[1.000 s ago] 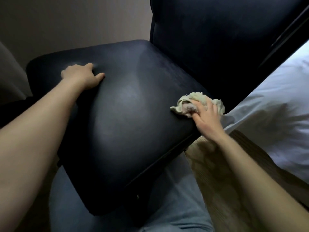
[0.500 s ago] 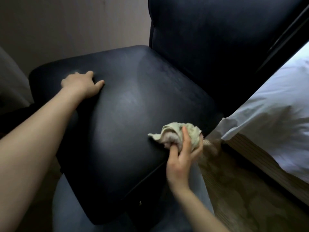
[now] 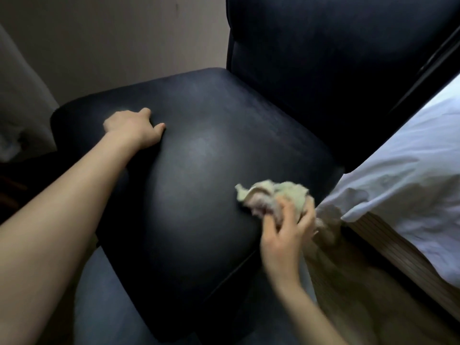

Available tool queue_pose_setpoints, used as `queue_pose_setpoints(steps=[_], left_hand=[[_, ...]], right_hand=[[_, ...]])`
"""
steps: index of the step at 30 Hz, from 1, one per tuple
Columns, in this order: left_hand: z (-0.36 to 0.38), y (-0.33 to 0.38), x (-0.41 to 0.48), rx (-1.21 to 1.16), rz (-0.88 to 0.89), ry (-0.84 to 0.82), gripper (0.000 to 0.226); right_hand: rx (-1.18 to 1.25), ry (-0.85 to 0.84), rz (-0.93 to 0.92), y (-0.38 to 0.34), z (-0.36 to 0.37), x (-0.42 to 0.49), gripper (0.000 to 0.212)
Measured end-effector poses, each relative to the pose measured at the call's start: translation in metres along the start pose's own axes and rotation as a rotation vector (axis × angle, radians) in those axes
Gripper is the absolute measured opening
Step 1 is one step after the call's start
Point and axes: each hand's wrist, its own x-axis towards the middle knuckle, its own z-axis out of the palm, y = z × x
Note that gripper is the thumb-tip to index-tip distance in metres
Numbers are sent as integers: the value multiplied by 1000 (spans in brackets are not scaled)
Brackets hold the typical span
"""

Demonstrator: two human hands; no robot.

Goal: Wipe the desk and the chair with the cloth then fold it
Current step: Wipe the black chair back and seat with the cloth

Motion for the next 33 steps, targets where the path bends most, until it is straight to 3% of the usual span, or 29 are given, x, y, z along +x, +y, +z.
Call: queue_pose_setpoints(steps=[3,7,13,17,20,23,27,29,33], left_hand=[[-8,-1,-1,25,8,-20,58],[-14,-15,-5,40,60,-53,56],[-13,-32,-12,-25,101,-78,55],[-7,-31,-21,-26,99,-61,58],[-10,-30,-25,-20,83,-57,56],[-17,-30,-27,-4,77,-50,46],[-28,-26,-27,22,81,-45,32],[-32,-23,-27,43,92,-50,30],[-31,-23,-23,88,113,-49,28]], right_hand=[[-179,-207,-252,-6,-10,3,48],[-345,-522,-367,8,-4,105,65],[-480,-701,-339,17,38,243,46],[-548,-649,-268,4,50,260,42],[-640,-596,-283,-10,59,250,43],[-552,-702,-575,-39,70,208,52],[-283,-889,-1006,-88,74,77,52],[-274,-966,-1175,-96,71,27,52],[-272,-1038,-1259,-93,73,40,52]])
